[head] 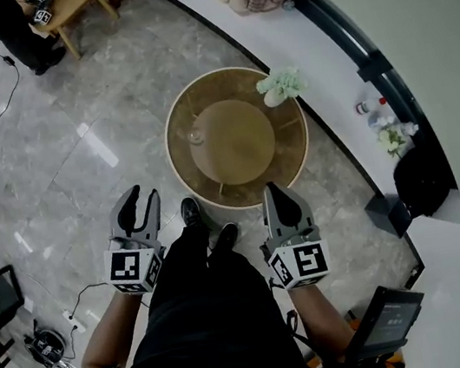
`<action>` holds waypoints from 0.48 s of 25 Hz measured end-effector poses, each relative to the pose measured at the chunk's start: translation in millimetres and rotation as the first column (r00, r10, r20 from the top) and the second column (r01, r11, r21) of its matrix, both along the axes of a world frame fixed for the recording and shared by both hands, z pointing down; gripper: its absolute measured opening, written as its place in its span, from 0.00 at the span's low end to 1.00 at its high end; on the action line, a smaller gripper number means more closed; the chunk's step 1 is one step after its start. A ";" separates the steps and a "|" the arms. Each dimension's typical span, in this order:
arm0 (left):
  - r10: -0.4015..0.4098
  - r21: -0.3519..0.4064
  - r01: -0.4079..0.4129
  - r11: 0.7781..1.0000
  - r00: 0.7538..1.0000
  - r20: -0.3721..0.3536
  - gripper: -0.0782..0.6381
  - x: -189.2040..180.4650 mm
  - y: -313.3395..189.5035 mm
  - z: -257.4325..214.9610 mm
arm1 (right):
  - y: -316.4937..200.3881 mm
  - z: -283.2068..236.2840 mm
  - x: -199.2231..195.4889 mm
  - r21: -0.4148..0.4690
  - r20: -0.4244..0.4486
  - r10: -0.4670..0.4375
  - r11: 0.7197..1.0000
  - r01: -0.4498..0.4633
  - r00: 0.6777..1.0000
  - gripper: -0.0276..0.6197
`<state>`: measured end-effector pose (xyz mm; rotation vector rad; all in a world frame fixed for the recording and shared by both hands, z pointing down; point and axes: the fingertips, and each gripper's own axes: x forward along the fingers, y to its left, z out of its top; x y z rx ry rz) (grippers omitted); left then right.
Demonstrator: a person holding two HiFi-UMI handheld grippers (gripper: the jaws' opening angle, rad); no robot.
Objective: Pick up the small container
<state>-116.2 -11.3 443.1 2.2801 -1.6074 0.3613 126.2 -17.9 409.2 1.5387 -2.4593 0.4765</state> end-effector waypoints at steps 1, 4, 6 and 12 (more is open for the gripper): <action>0.027 -0.012 -0.027 1.000 1.000 0.014 0.31 -0.3 -6.8 8.2 | -6.2 3.7 -4.2 -0.007 -0.004 0.003 1.000 -0.004 1.000 0.05; 0.108 -0.036 -0.107 0.994 0.993 0.038 0.40 2.3 -26.9 30.9 | -20.6 13.8 -16.1 -0.025 -0.015 0.009 1.000 -0.009 1.000 0.05; 0.157 -0.053 -0.154 0.987 0.986 0.048 0.42 6.0 -40.8 46.6 | -29.1 20.5 -22.2 -0.032 -0.015 0.013 0.999 -0.013 1.000 0.05; 0.228 -0.117 -0.216 0.969 0.969 0.098 0.49 24.2 -76.9 106.4 | -54.7 56.1 -25.1 -0.078 -0.009 0.003 0.997 -0.004 1.000 0.05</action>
